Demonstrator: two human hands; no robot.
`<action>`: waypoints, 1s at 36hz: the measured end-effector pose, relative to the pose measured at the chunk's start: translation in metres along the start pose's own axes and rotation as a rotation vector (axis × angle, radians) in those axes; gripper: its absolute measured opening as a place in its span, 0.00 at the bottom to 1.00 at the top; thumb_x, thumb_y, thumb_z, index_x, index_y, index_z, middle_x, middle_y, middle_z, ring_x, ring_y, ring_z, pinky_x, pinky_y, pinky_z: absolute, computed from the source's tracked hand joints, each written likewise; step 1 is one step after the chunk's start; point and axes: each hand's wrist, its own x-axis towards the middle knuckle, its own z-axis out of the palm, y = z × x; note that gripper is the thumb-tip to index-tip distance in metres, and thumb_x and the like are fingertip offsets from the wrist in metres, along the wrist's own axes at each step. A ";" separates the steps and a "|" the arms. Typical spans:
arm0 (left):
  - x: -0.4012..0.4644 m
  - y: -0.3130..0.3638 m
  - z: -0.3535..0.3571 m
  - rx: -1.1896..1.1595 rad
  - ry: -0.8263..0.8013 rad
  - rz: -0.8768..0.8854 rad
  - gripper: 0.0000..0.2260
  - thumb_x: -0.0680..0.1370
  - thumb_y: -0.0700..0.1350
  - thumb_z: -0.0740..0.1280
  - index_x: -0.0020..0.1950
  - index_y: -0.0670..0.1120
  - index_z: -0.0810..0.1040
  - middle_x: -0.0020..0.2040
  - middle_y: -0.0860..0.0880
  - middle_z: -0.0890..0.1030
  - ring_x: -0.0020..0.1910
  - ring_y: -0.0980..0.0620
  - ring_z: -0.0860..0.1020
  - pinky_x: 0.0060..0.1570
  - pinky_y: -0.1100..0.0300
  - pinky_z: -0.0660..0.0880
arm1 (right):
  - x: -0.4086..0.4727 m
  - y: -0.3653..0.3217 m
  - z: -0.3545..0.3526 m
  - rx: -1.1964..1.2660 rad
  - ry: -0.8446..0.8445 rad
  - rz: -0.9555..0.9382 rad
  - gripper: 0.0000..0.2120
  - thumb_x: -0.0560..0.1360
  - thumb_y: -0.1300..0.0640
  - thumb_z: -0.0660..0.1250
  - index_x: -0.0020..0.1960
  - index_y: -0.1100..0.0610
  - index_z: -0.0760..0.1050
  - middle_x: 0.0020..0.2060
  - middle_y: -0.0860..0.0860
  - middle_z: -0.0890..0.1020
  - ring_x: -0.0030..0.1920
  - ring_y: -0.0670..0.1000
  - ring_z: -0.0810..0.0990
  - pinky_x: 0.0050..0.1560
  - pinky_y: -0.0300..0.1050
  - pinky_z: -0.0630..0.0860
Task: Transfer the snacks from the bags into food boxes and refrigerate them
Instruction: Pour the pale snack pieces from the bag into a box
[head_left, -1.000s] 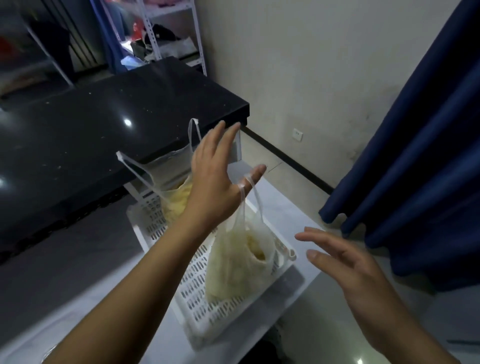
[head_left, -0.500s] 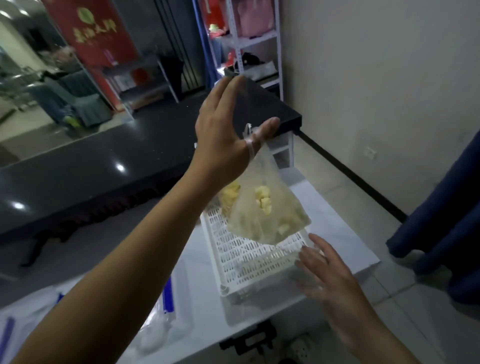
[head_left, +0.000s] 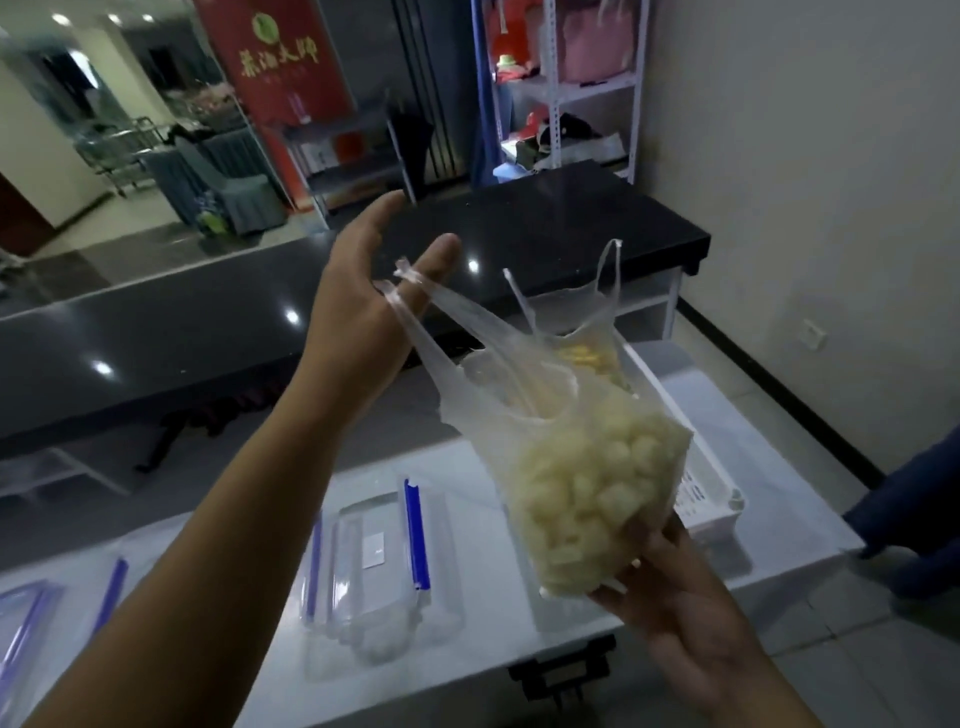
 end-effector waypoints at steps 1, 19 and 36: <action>-0.002 -0.009 -0.012 0.014 0.002 0.025 0.35 0.73 0.65 0.68 0.77 0.52 0.68 0.75 0.51 0.69 0.74 0.55 0.68 0.72 0.45 0.69 | 0.003 0.007 0.007 -0.035 0.017 -0.006 0.26 0.68 0.62 0.71 0.64 0.47 0.79 0.63 0.56 0.82 0.58 0.60 0.84 0.45 0.59 0.82; -0.044 -0.206 -0.140 0.267 0.138 0.017 0.34 0.78 0.58 0.67 0.80 0.49 0.61 0.79 0.45 0.62 0.79 0.46 0.58 0.77 0.41 0.56 | 0.044 0.110 0.070 -0.593 0.247 -0.179 0.21 0.67 0.67 0.71 0.56 0.51 0.83 0.56 0.58 0.84 0.53 0.60 0.85 0.42 0.57 0.82; -0.072 -0.293 -0.118 0.193 0.039 -0.248 0.31 0.79 0.53 0.69 0.80 0.50 0.61 0.79 0.46 0.61 0.78 0.45 0.59 0.75 0.38 0.59 | 0.056 0.118 0.074 -0.870 0.381 -0.294 0.34 0.68 0.79 0.68 0.55 0.40 0.78 0.50 0.46 0.85 0.54 0.53 0.84 0.51 0.53 0.83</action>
